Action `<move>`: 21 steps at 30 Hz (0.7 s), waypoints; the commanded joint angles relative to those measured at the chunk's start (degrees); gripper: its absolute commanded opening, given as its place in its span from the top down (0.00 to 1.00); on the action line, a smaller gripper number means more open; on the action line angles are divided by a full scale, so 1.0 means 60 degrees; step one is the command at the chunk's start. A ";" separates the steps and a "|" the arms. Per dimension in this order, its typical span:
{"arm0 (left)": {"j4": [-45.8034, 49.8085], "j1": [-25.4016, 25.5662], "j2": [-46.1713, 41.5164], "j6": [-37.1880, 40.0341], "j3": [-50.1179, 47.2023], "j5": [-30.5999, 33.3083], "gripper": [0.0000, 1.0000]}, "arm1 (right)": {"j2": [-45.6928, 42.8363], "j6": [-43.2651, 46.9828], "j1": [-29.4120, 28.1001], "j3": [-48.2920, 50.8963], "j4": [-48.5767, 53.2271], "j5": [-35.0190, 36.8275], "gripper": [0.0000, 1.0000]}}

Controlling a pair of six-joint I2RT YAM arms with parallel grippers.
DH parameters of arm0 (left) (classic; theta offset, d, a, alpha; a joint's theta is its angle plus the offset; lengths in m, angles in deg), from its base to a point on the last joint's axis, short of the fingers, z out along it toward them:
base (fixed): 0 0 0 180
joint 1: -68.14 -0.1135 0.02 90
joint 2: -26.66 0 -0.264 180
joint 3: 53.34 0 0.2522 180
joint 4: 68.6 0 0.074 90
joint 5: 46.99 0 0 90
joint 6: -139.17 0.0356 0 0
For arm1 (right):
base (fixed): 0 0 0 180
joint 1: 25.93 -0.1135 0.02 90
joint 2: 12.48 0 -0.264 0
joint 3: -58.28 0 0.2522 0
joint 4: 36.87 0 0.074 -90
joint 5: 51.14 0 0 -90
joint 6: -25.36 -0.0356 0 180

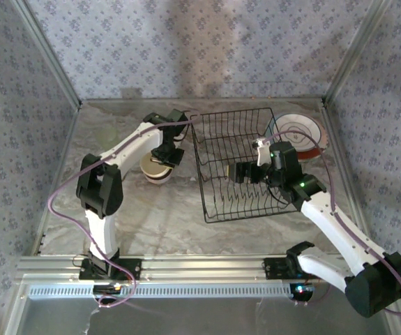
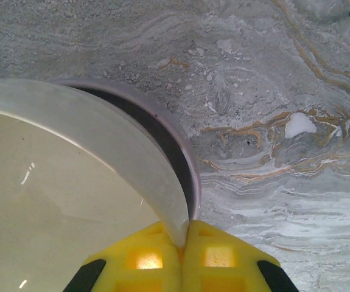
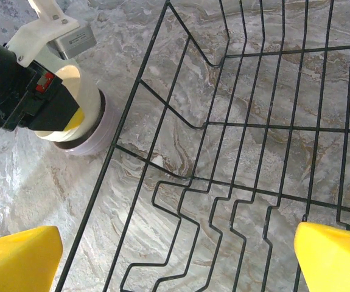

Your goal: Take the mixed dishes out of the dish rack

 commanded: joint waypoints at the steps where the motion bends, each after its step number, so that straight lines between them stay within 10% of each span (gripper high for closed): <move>1: 0.0381 -0.0041 -0.0045 0.0172 0.0005 0.0381 1.00 | -0.0037 0.0188 -0.0105 0.0042 -0.0051 0.0055 0.00; 21: 0.0385 0.0044 0.0284 0.0219 -0.0041 0.0277 1.00 | 0.0181 0.0250 -0.0629 0.0033 -0.0188 0.0132 0.00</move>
